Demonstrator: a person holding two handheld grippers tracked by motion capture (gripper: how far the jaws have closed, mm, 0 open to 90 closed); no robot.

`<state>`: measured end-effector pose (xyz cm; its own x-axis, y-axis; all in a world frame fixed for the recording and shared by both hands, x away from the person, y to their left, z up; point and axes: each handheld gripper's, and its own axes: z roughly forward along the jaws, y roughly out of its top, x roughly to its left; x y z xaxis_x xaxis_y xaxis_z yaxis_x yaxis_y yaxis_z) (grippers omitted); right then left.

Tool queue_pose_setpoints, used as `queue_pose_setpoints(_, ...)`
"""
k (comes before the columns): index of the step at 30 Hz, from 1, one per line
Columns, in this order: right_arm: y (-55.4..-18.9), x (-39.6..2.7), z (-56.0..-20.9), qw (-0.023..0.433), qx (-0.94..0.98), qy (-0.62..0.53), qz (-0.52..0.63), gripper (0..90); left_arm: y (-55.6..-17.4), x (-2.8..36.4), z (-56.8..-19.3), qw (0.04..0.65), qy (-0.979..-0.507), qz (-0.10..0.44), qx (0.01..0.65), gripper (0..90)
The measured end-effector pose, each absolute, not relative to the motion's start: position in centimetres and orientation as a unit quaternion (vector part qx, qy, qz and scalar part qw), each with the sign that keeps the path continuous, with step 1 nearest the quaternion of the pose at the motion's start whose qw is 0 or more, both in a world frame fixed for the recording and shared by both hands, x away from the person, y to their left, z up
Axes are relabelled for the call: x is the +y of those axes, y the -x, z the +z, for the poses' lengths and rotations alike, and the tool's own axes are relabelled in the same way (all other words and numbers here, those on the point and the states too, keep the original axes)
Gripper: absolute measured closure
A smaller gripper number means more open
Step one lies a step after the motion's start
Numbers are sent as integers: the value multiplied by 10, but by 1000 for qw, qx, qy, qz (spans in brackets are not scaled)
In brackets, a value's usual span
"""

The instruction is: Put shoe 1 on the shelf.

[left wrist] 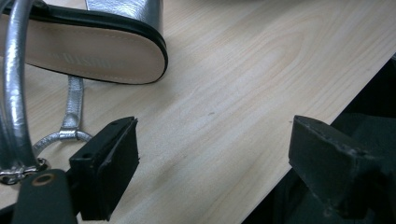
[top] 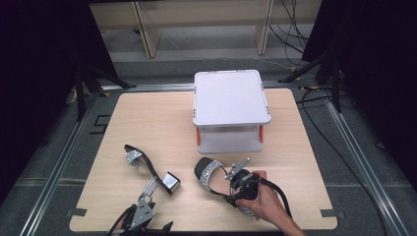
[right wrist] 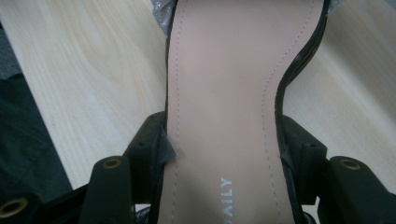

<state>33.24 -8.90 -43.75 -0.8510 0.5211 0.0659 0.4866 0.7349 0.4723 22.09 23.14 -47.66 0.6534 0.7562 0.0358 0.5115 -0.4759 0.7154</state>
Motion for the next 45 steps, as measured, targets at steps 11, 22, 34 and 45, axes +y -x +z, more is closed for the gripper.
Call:
queue_pose_setpoints(11, -357, -47, -379, 8, 927, -247, 282, 427, -221, 232, -477, 351, -840, 175, 375, 157)
queue_pose_setpoints(22, -381, -25, -317, 29, 914, -245, 322, 428, -220, 232, -475, 353, -840, 174, 375, 157)
queue_pose_setpoints(34, -443, -18, -266, 76, 891, -300, 332, 428, -220, 232, -476, 359, -834, 176, 379, 157)
queue_pose_setpoints(45, -508, -18, -259, 81, 857, -407, 304, 427, -219, 231, -476, 362, -836, 172, 376, 157)
